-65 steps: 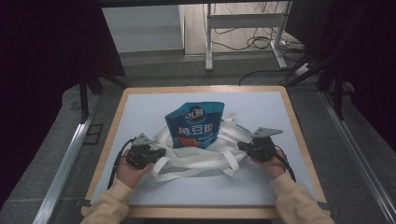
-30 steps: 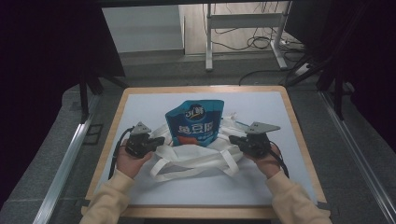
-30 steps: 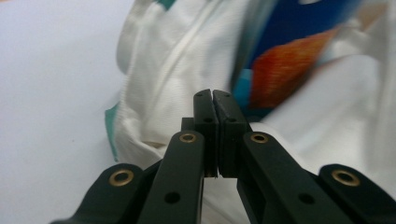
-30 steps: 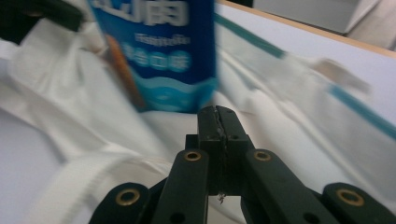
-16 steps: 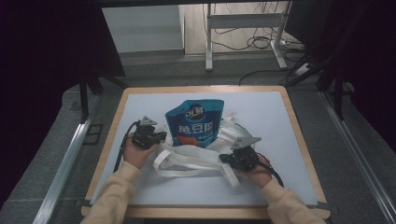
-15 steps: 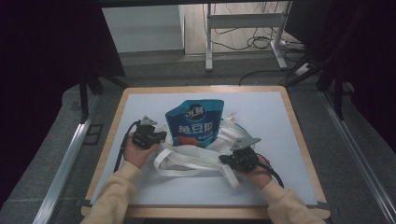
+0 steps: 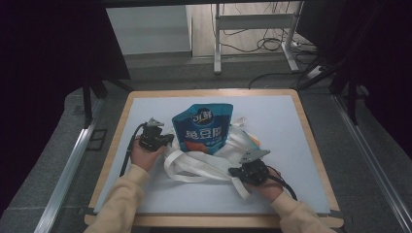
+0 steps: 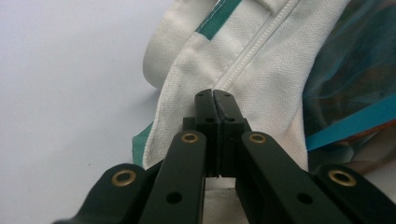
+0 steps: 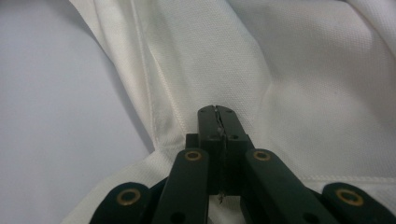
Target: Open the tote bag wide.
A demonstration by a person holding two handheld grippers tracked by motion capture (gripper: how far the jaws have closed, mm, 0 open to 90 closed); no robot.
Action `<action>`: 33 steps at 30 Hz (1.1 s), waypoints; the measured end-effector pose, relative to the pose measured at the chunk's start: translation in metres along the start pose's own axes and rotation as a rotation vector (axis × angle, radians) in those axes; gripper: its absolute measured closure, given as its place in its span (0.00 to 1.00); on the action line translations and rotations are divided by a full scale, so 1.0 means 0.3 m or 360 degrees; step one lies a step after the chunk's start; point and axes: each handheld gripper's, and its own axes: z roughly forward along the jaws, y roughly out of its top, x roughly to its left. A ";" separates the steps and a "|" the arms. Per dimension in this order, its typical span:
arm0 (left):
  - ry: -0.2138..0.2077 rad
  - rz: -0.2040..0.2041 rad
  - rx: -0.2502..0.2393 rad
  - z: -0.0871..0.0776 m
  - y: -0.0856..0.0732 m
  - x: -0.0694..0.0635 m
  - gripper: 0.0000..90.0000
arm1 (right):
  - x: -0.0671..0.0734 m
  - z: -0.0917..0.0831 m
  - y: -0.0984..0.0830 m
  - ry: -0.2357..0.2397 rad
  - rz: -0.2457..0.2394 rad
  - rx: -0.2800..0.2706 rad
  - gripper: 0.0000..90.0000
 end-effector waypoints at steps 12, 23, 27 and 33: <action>-0.0087 0.0047 -0.0139 -0.162 0.000 -0.063 1.00 | -0.023 -0.082 0.062 -0.0068 0.0017 -0.0167 0.99; -0.0187 0.0142 -0.0070 -0.172 -0.048 -0.145 1.00 | -0.102 -0.140 0.172 -0.0169 0.0053 -0.0283 0.99; -0.0215 0.0148 -0.0013 -0.149 -0.077 -0.152 1.00 | -0.153 -0.131 0.239 -0.0223 0.0064 -0.0268 0.99; -0.0234 0.0158 0.0022 -0.143 -0.112 -0.159 1.00 | -0.203 -0.072 0.273 -0.0277 0.0095 -0.0181 0.98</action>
